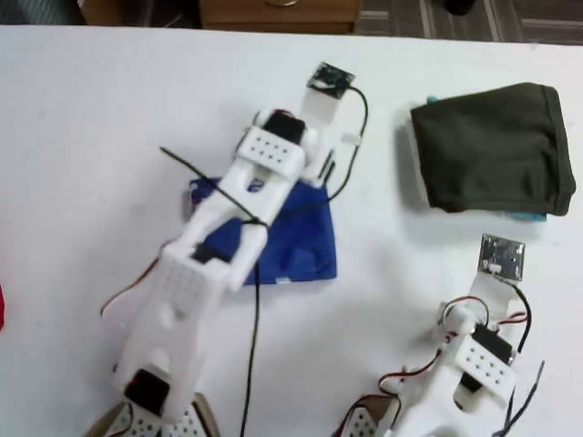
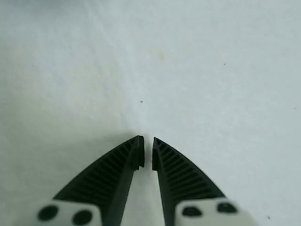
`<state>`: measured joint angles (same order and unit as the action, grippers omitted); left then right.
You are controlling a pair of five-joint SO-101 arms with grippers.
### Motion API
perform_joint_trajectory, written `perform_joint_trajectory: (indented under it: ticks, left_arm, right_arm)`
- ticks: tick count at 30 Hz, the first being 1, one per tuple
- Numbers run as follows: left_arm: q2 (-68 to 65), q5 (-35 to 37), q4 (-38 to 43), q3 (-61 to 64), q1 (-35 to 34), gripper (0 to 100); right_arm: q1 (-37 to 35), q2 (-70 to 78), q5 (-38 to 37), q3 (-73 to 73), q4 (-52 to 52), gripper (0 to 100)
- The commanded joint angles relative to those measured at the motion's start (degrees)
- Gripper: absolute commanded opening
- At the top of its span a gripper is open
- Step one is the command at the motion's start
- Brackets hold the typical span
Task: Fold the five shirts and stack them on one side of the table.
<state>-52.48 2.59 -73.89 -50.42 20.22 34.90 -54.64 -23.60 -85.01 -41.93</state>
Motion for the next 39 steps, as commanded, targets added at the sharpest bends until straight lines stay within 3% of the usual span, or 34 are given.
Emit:
perform_joint_trajectory:
  ticks: [1,12,18,22,29,39]
  left_arm:
    - [-5.9,0.6,-2.5,-12.8,1.0,16]
    - [-12.8,0.5,-21.6,-45.4,-1.8,17]
    - [-13.8,-4.5,-28.1,-39.6,-7.8,15]
    - [-14.7,-4.6,-28.3,-34.0,-10.1,4]
    - [-14.8,-4.8,-28.0,-30.5,-10.2,5]
    - [-15.2,-4.8,-27.7,-30.5,-16.6,5]
  right_arm:
    - [-0.5,-1.5,0.5,0.5,0.8,4.1]
    - [-0.5,-1.5,0.5,0.5,0.9,4.1]
    - [-0.5,-1.5,0.5,0.5,0.9,4.1]
    - [-0.5,-1.5,0.5,0.5,0.9,4.1]
    - [-0.5,-1.5,0.5,0.5,0.9,4.1]
    - [-0.5,-1.5,0.5,0.5,0.9,4.2]
